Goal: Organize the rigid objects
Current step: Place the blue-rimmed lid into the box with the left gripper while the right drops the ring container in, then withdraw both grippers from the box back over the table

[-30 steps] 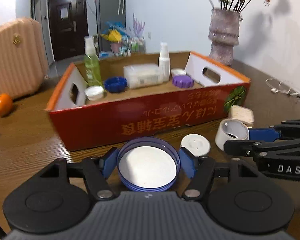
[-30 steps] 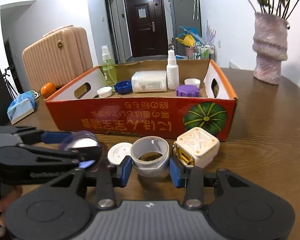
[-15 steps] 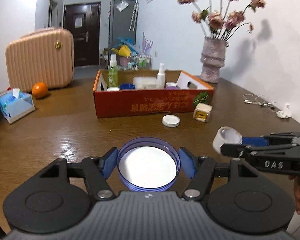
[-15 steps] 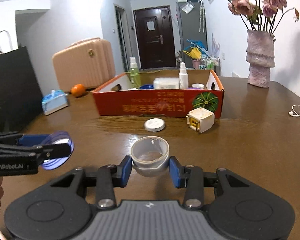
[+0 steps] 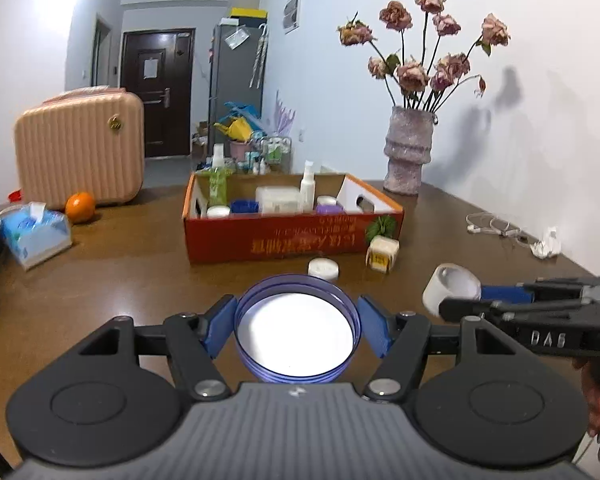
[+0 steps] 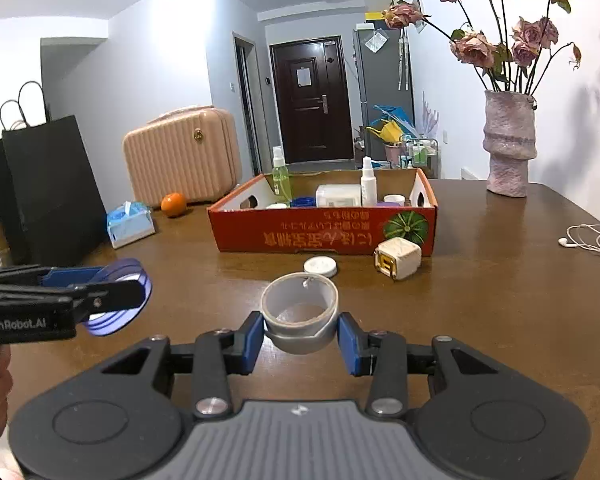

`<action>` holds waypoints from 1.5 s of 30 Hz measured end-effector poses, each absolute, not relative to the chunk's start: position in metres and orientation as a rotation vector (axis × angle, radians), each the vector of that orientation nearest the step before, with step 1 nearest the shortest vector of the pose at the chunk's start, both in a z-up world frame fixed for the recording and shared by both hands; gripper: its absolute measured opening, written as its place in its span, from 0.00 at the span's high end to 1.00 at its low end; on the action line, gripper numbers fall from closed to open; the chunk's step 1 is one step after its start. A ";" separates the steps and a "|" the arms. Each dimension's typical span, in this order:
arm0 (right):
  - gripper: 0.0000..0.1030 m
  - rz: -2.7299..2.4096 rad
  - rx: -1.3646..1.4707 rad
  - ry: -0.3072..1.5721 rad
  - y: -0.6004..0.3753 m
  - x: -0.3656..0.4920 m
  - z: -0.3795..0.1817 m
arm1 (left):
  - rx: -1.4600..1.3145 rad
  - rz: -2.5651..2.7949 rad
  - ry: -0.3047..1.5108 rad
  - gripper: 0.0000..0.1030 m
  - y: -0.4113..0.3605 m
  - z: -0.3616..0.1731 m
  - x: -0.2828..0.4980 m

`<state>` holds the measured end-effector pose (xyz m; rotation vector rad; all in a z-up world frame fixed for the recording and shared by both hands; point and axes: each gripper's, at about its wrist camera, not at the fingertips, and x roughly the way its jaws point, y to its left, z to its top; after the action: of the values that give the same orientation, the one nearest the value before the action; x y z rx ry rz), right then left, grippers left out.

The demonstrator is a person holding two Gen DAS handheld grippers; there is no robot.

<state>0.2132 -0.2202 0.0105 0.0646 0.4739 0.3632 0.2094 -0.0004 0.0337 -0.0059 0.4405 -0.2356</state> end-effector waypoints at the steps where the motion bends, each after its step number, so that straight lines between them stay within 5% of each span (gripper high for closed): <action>1: 0.62 0.370 0.064 0.471 -0.219 0.220 0.012 | -0.003 -0.245 0.429 0.35 0.000 0.038 0.219; 11: 0.62 0.472 0.068 0.444 -0.198 0.364 0.058 | 0.038 -0.240 0.507 0.35 0.005 0.067 0.405; 21: 0.62 0.415 0.178 0.752 -0.163 0.570 0.023 | 0.092 -0.145 0.690 0.34 0.012 0.015 0.550; 32: 0.57 0.441 0.201 0.833 -0.133 0.612 0.002 | 0.096 -0.205 0.710 0.30 0.024 0.005 0.551; 45: 0.45 0.366 0.087 0.659 -0.179 0.515 0.087 | 0.085 -0.143 0.559 0.25 0.062 0.087 0.448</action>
<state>0.5149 -0.1791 0.0869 0.0873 0.6593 0.3661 0.4476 0.0619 0.0871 0.0853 0.5592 -0.1435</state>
